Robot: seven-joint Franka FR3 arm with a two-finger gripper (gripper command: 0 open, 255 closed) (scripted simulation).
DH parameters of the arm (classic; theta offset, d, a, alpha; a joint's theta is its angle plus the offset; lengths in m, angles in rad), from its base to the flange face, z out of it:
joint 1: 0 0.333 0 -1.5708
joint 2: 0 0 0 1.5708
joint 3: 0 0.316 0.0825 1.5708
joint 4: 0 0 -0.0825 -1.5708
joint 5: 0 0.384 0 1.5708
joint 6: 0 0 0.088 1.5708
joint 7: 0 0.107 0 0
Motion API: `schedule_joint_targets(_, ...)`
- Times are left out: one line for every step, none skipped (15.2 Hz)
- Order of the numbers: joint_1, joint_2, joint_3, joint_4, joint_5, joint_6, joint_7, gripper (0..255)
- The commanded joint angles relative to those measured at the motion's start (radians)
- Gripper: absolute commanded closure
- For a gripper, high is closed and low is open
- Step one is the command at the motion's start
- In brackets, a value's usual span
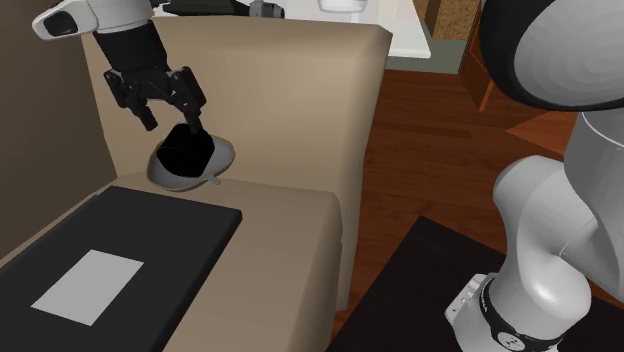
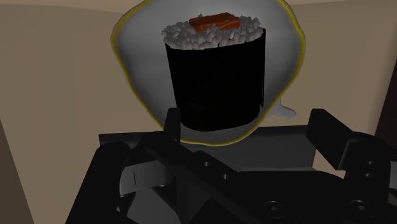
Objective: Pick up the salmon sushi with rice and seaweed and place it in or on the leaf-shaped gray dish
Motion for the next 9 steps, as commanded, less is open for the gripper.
schedule_joint_targets(-0.019,0.013,0.002,0.07,0.008,-0.057,-0.001,0)
schedule_joint_targets(-0.036,0.026,0.005,0.123,0.017,-0.099,-0.003,0)
schedule_joint_targets(-0.051,0.039,0.008,0.169,0.025,-0.132,-0.005,0)
schedule_joint_targets(-0.051,0.039,0.008,0.169,0.025,-0.132,-0.004,0)
schedule_joint_targets(-0.051,0.038,0.008,0.169,0.025,-0.132,-0.004,0)
schedule_joint_targets(-0.051,0.039,0.008,0.169,0.025,-0.132,-0.004,0)
schedule_joint_targets(-0.051,0.039,0.008,0.169,0.025,-0.132,-0.004,0)
schedule_joint_targets(-0.051,0.039,0.008,0.169,0.025,-0.132,-0.004,0)
schedule_joint_targets(-0.051,0.039,0.008,0.169,0.025,-0.132,-0.004,0)
